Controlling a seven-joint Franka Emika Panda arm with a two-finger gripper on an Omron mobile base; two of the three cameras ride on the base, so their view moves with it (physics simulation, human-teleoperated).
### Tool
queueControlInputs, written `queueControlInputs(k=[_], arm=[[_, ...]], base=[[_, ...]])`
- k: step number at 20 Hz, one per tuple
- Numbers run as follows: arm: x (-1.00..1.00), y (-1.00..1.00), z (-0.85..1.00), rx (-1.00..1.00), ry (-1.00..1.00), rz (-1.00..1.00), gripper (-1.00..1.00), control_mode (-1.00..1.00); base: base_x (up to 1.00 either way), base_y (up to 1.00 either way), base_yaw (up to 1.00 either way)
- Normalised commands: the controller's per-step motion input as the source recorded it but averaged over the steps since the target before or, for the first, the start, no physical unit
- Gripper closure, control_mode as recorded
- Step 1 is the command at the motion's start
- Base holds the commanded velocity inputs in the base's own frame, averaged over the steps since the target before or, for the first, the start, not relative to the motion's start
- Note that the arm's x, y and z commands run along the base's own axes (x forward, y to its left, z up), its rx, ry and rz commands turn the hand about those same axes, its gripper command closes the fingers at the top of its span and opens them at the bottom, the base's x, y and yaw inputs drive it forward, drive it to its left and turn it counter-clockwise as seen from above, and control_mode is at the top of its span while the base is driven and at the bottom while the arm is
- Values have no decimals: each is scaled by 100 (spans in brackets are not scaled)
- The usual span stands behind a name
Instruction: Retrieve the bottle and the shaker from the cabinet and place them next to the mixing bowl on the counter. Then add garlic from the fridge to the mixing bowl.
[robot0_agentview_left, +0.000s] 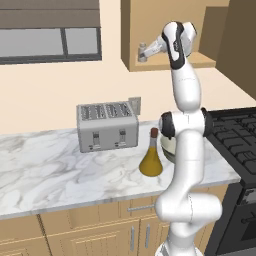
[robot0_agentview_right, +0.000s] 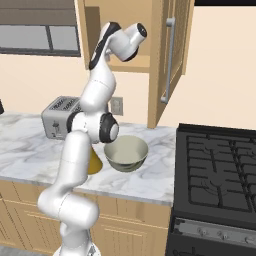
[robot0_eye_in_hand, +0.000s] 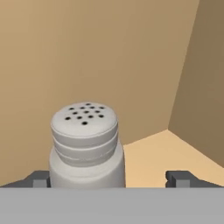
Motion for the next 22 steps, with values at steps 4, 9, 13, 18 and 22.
queueControlInputs(k=[4, 9, 13, 18, 22], arm=[[7, 13, -1, 0, 0, 1, 100, -100], [0, 0, 0, 0, -2, 0, 100, -100], [-1, -4, 0, 0, -2, -7, 100, -100], [-7, -14, 0, 4, -3, -18, 100, -100], [-20, -24, 0, 5, -4, -24, 100, -100]], base=[[0, 0, 0], [0, 0, 0], [0, 0, 0], [0, 0, 0], [0, 0, 0]])
